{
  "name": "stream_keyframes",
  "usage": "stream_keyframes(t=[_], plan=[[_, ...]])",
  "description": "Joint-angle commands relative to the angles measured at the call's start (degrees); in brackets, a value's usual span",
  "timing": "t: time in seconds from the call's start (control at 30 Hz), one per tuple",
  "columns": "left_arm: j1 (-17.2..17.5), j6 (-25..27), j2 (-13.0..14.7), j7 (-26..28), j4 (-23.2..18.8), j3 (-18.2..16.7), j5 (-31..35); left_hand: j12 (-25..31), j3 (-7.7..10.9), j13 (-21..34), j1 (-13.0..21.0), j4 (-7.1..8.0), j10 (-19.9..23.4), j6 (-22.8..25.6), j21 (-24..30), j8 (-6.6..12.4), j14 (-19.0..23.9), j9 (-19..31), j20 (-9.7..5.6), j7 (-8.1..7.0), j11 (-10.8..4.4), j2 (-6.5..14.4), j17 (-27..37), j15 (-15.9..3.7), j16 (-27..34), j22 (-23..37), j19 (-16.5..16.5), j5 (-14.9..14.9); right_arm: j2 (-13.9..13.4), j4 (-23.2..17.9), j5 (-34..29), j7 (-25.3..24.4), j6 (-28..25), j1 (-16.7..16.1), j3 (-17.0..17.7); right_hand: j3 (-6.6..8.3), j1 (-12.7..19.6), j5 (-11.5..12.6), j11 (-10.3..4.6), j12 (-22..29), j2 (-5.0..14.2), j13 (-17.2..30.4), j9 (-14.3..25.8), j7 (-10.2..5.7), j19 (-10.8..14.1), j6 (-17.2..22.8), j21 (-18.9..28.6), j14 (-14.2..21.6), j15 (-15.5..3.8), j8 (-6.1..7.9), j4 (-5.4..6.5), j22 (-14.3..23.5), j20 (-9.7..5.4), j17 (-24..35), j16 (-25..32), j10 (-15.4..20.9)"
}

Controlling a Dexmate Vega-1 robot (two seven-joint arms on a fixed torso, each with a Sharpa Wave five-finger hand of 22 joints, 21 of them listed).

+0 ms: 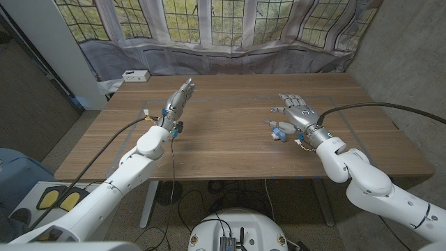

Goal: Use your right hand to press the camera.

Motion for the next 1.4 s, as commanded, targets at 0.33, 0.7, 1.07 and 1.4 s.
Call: stream_keyframes(t=[0.33, 0.7, 1.07, 1.4], plan=[[-0.2, 0.4, 0.2, 0.2, -0.3, 0.1, 0.4, 0.0, 0.08, 0.3, 0.0, 0.15, 0.5, 0.8, -0.1, 0.04, -0.4, 0.2, 0.15, 0.16, -0.01, -0.5, 0.2, 0.35, 0.0, 0.1, -0.3, 0.0, 1.1, 2.2, -0.2, 0.5, -1.7, 1.9, -3.3, 0.41, -0.3, 0.1, -0.44, 0.4, 0.52, 0.3, 0.3, -0.30, -14.7, 0.7, 0.5, -14.9, -0.15, 0.16, 0.30, 0.3, -0.81, 0.1, 0.3, -6.6], [0.2, 0.2, 0.2, 0.4, -0.6, 0.0, 0.4, -0.1, 0.10, 0.3, 0.0, 0.16, 0.4, 0.8, -0.1, -0.02, -0.4, 0.2, 0.09, 0.23, -0.13, -0.5, 0.2, 0.40, 0.0, 0.1, -0.3, 0.0, 0.9, 2.7, -0.9, 2.3, -2.1, 3.4, -4.8, 0.58, -0.2, 0.1, -0.54, 0.6, 0.75, 0.3, 0.3, -0.47, -14.9, 1.3, 0.5, -14.6, -0.09, 0.22, 0.30, 0.3, -0.85, 0.1, 0.4, -6.1], [0.8, 0.1, 0.3, 0.7, -0.9, -0.2, 0.4, -0.1, 0.13, 0.3, 0.0, 0.16, 0.4, 0.9, 0.0, -0.05, -0.3, 0.2, 0.10, 0.17, 0.12, -0.5, 0.1, 0.40, 0.1, 0.1, -0.4, 0.0, 1.1, 3.3, -0.9, 2.5, -2.7, 3.7, -5.4, 0.67, -0.2, 0.1, -0.62, 0.8, 0.86, 0.3, 0.3, -0.54, -14.8, 1.7, 0.7, -14.5, 0.05, 0.26, 0.31, 0.3, -0.91, 0.0, 0.5, -5.8], [0.8, 0.0, 0.2, 0.6, -0.8, -0.1, 0.4, -0.2, 0.15, 0.3, 0.0, 0.16, 0.3, 0.9, 0.0, -0.07, -0.4, 0.2, 0.15, 0.13, 0.06, -0.4, 0.1, 0.41, 0.0, 0.1, -0.4, 0.0, 1.3, 3.7, -1.0, 2.9, -3.5, 4.0, -6.0, 0.94, -0.2, 0.2, -0.55, 1.0, 1.40, 0.2, 0.3, -0.38, -14.3, 2.3, 1.0, -14.1, 0.04, 0.30, 0.46, 0.3, -0.94, 0.0, 0.7, -5.0]])
